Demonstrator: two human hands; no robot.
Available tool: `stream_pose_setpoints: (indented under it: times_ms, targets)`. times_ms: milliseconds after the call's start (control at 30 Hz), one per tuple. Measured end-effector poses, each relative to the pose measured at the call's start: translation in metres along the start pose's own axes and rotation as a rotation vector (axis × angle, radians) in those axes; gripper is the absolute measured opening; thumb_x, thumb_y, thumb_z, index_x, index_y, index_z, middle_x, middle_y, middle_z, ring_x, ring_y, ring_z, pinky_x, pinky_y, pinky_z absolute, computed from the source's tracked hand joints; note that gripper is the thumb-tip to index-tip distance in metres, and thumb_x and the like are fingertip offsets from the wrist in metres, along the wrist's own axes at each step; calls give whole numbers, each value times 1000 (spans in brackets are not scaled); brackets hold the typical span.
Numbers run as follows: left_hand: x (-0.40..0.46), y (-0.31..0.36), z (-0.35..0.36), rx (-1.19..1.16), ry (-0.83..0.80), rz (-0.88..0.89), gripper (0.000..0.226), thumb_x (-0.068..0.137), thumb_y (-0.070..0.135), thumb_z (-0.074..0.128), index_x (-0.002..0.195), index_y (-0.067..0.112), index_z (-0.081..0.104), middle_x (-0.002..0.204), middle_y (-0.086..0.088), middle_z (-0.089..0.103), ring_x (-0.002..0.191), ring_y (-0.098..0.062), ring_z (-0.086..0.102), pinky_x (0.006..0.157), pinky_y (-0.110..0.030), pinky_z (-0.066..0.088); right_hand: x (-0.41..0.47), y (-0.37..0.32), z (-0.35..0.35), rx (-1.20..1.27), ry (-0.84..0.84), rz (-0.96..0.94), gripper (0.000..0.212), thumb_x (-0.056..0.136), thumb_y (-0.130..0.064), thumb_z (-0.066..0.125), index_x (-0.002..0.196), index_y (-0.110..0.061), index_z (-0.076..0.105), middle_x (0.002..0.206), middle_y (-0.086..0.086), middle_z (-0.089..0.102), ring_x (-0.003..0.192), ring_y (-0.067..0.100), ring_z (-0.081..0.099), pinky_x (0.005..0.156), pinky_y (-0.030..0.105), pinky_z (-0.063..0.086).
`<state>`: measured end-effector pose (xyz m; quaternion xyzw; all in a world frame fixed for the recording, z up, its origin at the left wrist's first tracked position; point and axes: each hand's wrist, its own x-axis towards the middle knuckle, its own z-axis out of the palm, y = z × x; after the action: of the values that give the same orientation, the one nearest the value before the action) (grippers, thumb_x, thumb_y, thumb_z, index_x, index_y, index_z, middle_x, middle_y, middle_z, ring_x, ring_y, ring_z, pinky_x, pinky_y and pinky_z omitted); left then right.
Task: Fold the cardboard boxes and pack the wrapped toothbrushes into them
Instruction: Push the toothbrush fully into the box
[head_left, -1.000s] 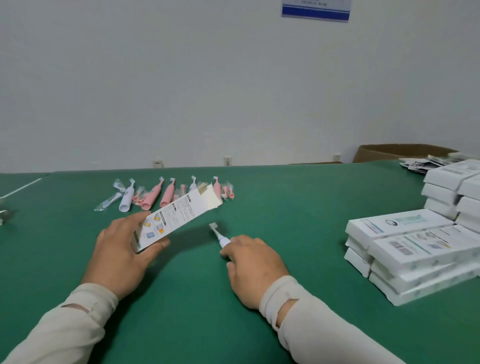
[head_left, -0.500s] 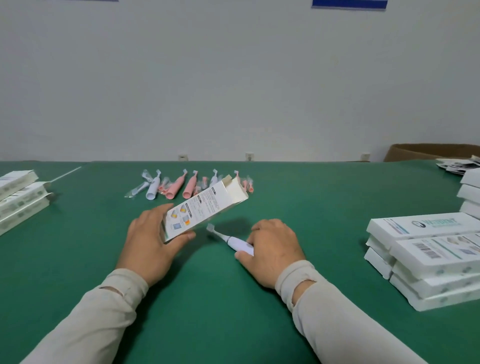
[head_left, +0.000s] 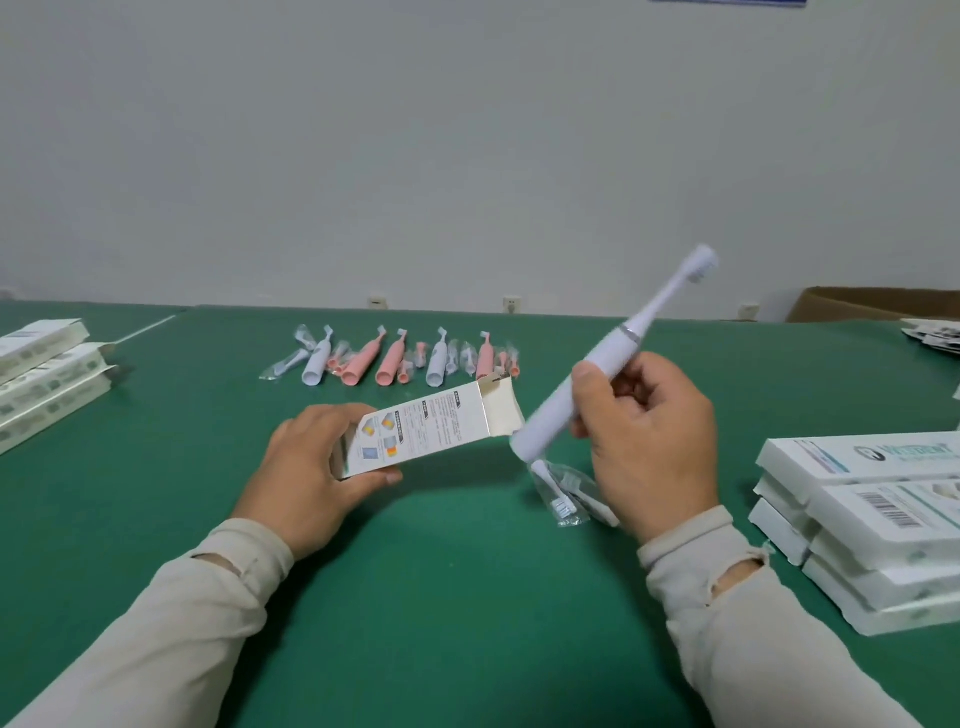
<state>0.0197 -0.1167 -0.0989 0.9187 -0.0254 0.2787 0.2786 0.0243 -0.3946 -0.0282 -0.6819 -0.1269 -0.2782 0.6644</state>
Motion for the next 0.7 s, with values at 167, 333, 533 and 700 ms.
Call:
stream_pose_setpoints:
  times_ms: [167,333,533,700]
  targets:
    - [-3,1,-2,7,7,13,58,69,44,85,120,39,58,110,15,56,104,-16,47,88,-31,36,-3,2,4,258,0,147,18,90,-5,65,100,-17,57,80,-8,74,66,15,73,53,21,54]
    - [-5,2,-3,-30,11,73,57,68,47,84,116,49,53,107,28,52,103,-12,48,87,-28,35,-1,10,4,207,-84,261,19,88,-1,65,99,-15,57,76,-5,74,67,14,72,55,24,54]
    - [-3,1,-2,-31,10,101,57,68,47,84,117,48,54,109,29,53,102,-11,48,85,-25,34,-6,20,9,76,-442,374,21,83,-8,70,102,-16,70,75,-11,71,63,0,61,58,14,45]
    - [-1,-4,-3,6,35,44,57,67,46,85,116,45,57,108,19,57,103,-14,48,85,-32,37,3,24,5,276,-77,463,16,93,-9,66,106,-12,57,75,6,67,57,12,63,53,23,52]
